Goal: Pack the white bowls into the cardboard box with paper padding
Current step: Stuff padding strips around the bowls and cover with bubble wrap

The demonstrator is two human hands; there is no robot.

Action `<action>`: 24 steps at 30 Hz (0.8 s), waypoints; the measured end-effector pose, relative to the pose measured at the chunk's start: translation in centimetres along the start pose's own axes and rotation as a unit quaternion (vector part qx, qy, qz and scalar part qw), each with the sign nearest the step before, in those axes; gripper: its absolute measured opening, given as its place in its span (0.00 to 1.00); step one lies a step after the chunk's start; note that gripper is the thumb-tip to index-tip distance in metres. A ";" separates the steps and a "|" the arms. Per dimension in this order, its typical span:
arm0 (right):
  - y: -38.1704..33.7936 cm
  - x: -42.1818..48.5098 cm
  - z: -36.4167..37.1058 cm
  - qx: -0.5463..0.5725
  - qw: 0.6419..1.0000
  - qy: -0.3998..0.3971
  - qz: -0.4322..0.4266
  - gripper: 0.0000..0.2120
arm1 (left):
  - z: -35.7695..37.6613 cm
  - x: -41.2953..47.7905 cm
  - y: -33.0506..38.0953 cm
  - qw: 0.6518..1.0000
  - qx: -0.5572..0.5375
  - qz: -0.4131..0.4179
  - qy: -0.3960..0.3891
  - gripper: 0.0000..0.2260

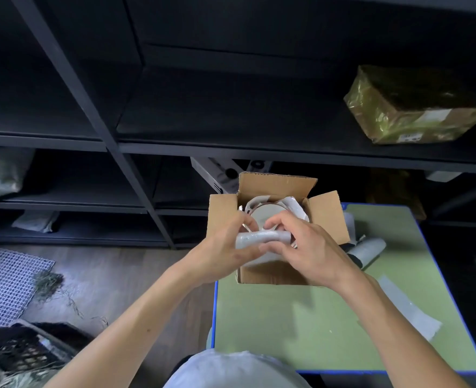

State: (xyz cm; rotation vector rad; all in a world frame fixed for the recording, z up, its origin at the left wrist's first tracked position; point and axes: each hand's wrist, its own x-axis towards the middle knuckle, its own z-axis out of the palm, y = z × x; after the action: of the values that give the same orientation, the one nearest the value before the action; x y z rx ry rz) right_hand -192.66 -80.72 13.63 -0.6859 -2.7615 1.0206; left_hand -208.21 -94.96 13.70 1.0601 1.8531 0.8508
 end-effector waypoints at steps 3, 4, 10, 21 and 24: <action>0.8 0.4 0.1 0.019 0.999 -0.028 0.025 0.07 | -0.2 0.7 -0.7 1.000 0.010 0.015 0.017 0.08; 1.0 0.5 0.2 0.021 0.999 -0.035 0.033 0.08 | -0.3 1.0 -0.8 1.000 0.001 0.012 0.018 0.08; 0.6 1.6 0.8 0.063 0.998 -0.018 0.004 0.17 | -0.5 2.5 -1.6 0.992 -0.107 -0.029 0.060 0.08; 1.0 5.8 -0.1 0.150 0.986 0.023 0.065 0.14 | -1.3 5.7 -1.8 0.985 -0.125 0.005 0.116 0.10; 0.8 6.8 -0.3 0.160 0.983 0.033 0.085 0.15 | -1.2 6.7 -1.7 0.985 -0.121 0.024 0.122 0.14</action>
State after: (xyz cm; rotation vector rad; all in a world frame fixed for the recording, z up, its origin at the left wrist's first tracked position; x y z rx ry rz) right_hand -198.30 -76.91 13.05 -0.8940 -2.4328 1.4068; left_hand -211.94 -89.88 10.64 0.8811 1.8679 1.2461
